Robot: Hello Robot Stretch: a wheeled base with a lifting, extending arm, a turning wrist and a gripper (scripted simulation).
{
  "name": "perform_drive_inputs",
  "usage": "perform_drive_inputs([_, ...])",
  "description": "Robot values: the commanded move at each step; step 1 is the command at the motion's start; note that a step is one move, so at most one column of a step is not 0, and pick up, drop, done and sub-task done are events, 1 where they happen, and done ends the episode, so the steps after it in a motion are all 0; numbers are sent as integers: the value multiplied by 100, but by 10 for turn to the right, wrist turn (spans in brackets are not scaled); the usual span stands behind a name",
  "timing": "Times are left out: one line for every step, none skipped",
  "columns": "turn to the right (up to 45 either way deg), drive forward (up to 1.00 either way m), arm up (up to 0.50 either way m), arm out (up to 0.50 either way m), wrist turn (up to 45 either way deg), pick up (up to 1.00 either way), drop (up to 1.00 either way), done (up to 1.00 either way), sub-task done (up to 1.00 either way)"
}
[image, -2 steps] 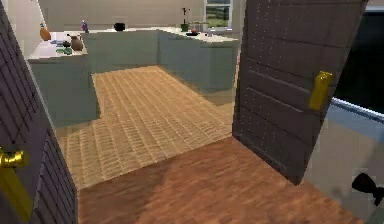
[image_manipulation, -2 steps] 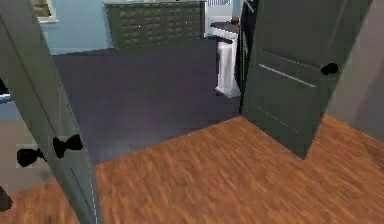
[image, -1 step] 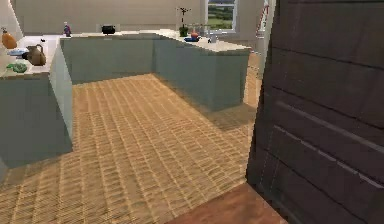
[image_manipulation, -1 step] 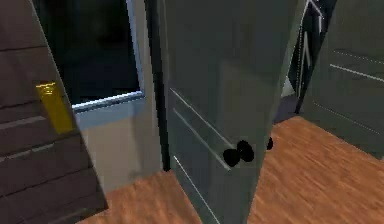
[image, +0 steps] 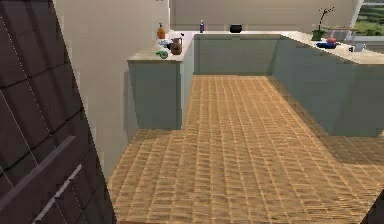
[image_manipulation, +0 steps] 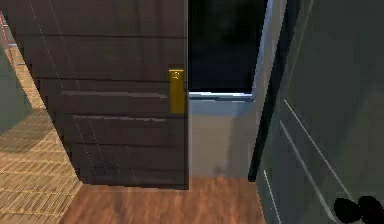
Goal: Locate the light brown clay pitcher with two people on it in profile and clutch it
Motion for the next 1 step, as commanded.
perform_drive_inputs([0, 100, 0, 0, 0, 0, 0, 0, 0])
